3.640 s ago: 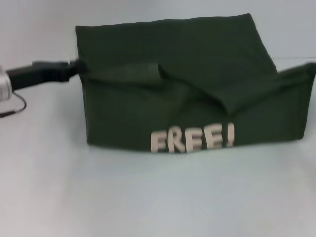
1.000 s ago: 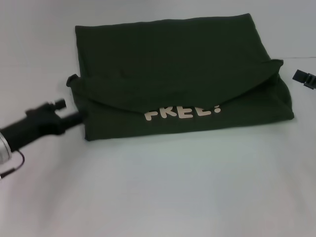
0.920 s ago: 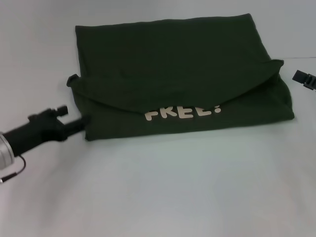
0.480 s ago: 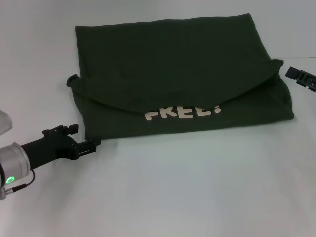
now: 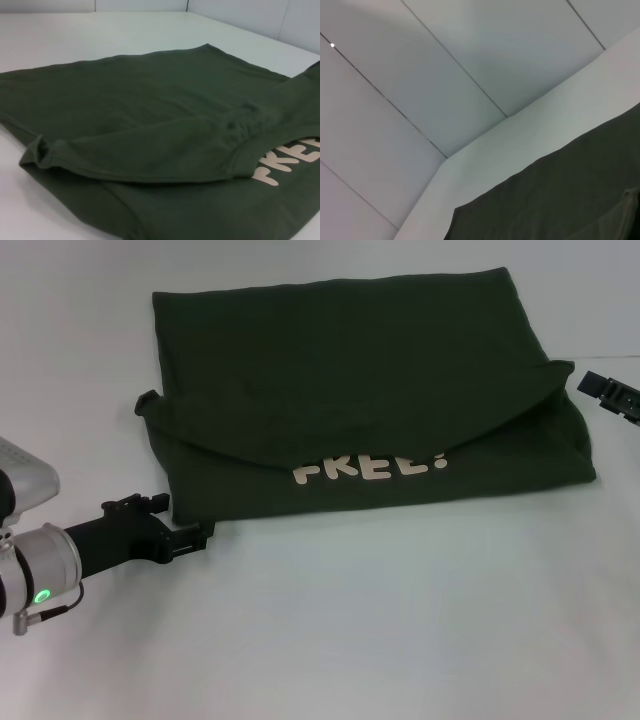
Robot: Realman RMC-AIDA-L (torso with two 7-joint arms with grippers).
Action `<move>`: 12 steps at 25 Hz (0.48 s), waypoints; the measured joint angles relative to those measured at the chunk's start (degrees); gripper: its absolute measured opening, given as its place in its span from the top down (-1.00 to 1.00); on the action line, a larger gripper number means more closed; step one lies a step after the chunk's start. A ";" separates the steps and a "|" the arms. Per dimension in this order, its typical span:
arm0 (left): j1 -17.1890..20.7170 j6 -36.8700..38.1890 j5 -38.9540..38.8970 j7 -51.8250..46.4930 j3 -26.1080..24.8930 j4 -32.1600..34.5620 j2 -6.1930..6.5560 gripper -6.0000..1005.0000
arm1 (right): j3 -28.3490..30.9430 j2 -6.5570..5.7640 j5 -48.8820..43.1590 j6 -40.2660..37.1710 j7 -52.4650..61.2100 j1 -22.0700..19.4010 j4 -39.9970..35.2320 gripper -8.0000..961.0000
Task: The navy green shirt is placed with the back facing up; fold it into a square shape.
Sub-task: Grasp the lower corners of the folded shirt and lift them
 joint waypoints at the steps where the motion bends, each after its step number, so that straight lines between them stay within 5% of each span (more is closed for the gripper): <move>1: -0.06 -0.14 0.00 0.00 0.19 -0.06 0.00 -0.65 | 0.00 0.02 0.20 0.01 0.00 -0.12 0.00 -0.62; 12: -0.47 -0.44 0.00 -0.39 2.68 -0.17 -0.01 -0.65 | -0.01 0.16 0.61 0.29 -0.09 -0.44 0.00 -0.62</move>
